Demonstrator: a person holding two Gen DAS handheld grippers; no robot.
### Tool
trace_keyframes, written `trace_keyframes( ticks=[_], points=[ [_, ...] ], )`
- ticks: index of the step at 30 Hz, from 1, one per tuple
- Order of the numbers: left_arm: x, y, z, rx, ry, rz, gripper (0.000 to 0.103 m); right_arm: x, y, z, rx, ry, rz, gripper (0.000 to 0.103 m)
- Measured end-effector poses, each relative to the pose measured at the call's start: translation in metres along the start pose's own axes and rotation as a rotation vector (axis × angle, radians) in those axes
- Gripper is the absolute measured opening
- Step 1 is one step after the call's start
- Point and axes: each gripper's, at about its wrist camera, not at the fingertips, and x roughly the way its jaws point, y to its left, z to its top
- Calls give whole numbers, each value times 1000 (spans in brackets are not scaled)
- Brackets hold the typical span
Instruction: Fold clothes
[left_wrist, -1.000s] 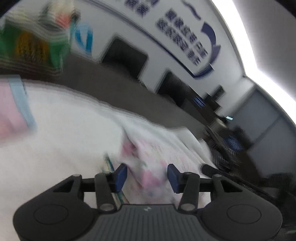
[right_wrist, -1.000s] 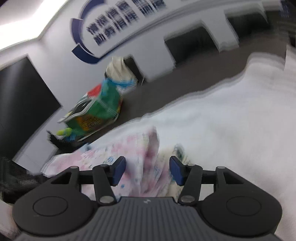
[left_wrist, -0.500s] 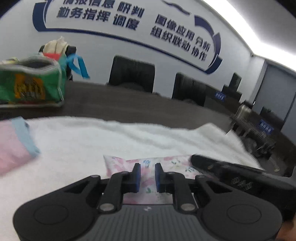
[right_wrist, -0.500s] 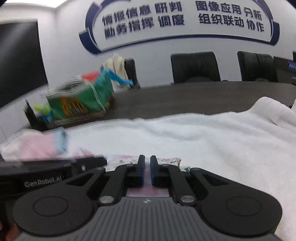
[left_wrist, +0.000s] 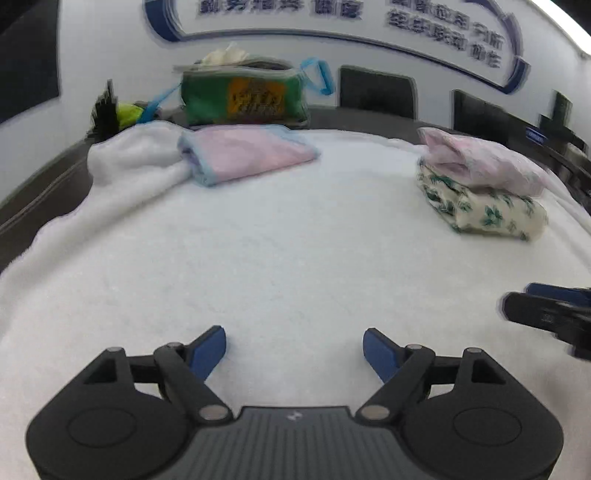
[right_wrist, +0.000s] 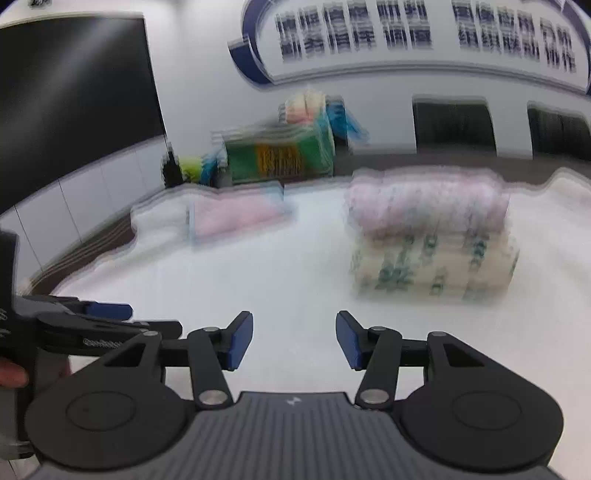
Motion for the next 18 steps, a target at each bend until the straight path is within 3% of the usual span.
trace_keyframes(
  ticks=[2,3,6,8,12,18],
  points=[
    [-8,-1,-10,39,-32,14,88,9,8,-13,5,17,-40,61],
    [-9,0,-13,39,-34,9,91,14,13,-18,-6,30,-71,72],
    [-11,0,-18,39,-38,-1,102,15,27,-26,-52,30,-105,85],
    [-11,-1,-17,36,-37,2,103,15,31,-27,-87,45,-115,100],
    [-10,-2,-15,32,-35,2,103,19,45,-32,-170,70,-139,103],
    [-9,-1,-16,32,-36,-9,103,18,42,-34,-126,82,-145,102]
  ],
)
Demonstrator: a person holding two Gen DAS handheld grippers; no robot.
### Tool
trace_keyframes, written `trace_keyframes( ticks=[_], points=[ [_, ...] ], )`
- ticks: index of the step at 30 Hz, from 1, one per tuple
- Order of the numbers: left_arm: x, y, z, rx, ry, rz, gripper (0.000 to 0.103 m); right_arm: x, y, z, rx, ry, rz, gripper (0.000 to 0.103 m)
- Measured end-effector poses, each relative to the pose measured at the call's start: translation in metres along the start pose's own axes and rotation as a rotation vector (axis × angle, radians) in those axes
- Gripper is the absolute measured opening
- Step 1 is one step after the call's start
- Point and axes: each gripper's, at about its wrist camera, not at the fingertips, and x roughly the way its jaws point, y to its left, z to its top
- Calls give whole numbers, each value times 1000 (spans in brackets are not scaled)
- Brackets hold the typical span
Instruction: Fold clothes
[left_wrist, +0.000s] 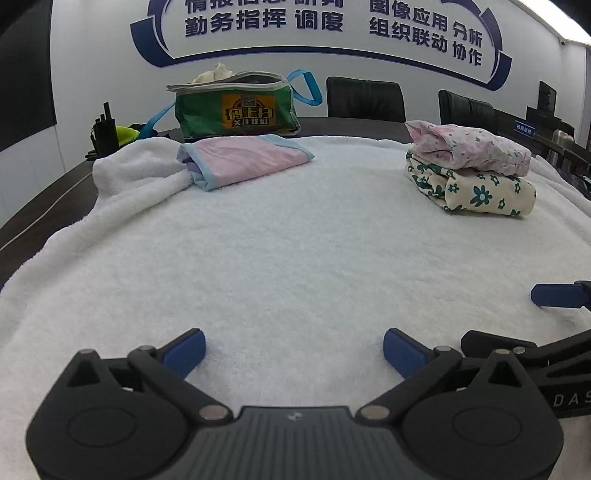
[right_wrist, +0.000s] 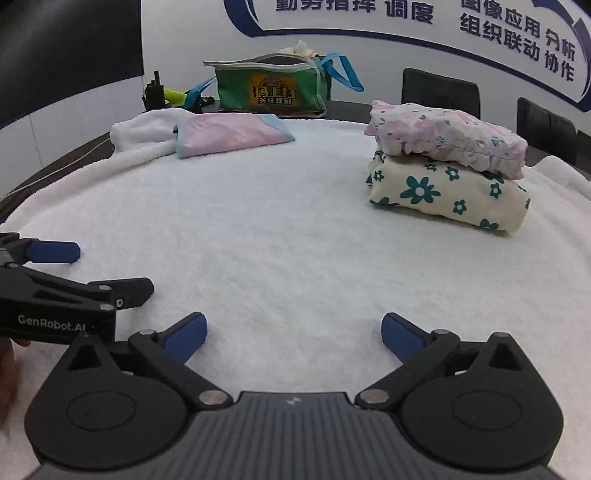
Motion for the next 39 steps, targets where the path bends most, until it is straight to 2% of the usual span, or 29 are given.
trace_keyframes(
  ticks=[12,39],
  points=[
    [-1,0,0,-2,2,0,103,-3,1,-3,-3,-1,-24,103],
    [-1,1,-1,-3,2,-1,103,-3,0,-3,1,-1,-19,102]
  ],
)
